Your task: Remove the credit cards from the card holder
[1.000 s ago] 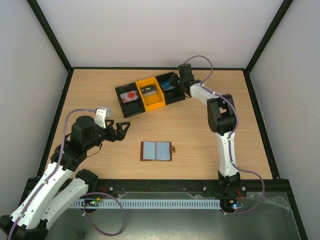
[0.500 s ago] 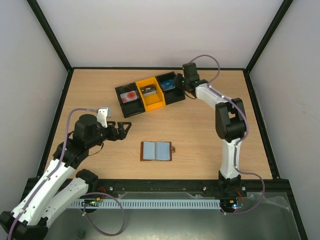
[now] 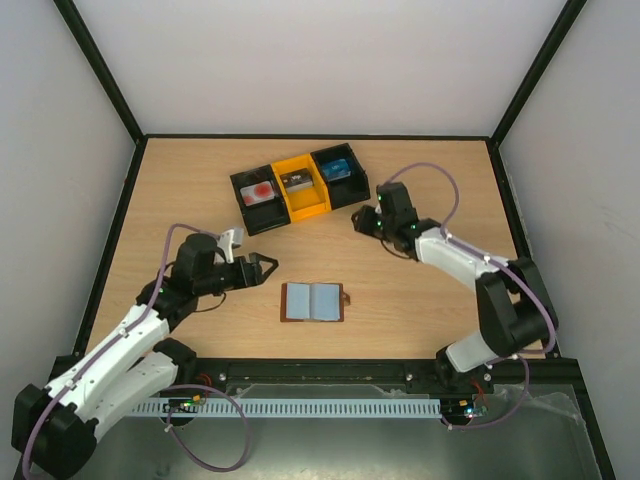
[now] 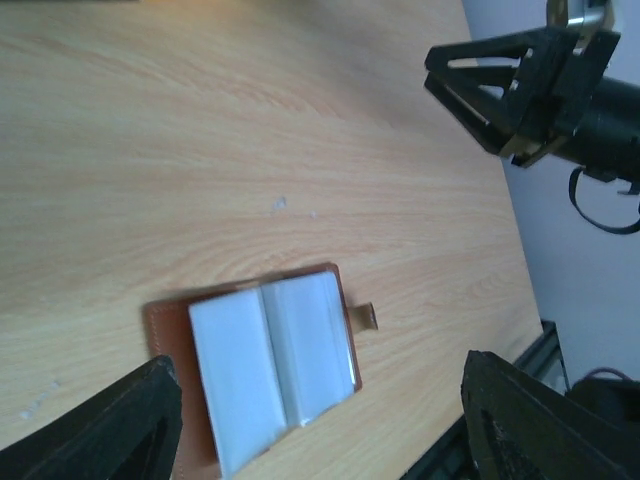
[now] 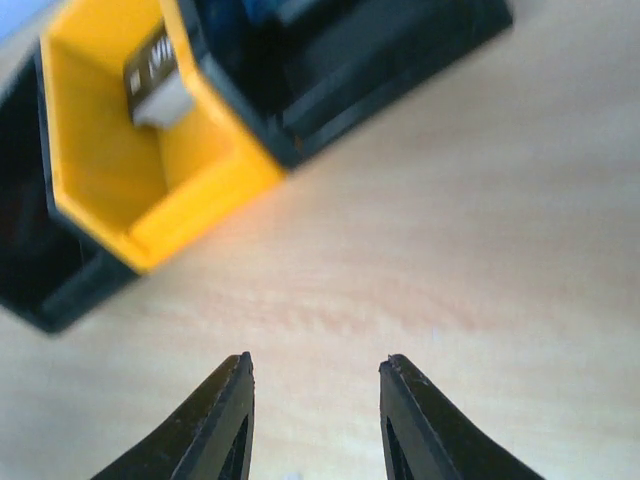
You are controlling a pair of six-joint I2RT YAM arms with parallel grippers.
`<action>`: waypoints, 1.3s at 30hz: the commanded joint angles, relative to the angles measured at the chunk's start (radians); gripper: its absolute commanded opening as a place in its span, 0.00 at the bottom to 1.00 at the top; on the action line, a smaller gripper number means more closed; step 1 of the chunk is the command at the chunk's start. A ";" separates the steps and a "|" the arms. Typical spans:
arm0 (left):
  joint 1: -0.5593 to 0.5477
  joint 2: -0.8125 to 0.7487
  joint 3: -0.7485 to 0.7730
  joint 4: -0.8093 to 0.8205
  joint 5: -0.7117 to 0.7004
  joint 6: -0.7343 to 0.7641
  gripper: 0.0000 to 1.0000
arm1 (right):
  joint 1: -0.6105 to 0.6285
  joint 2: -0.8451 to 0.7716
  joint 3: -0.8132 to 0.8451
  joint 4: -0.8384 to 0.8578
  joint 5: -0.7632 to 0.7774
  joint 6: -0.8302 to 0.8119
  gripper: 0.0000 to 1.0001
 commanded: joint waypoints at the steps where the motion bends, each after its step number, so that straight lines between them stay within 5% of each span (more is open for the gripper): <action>1: -0.055 0.030 -0.057 0.173 0.038 -0.101 0.76 | 0.070 -0.128 -0.162 0.079 0.003 0.054 0.35; 18: -0.172 0.287 -0.198 0.539 0.069 -0.175 0.50 | 0.412 -0.389 -0.561 0.274 0.047 0.330 0.37; 39: -0.192 0.544 -0.267 0.685 0.063 -0.155 0.25 | 0.529 -0.205 -0.564 0.338 0.094 0.369 0.39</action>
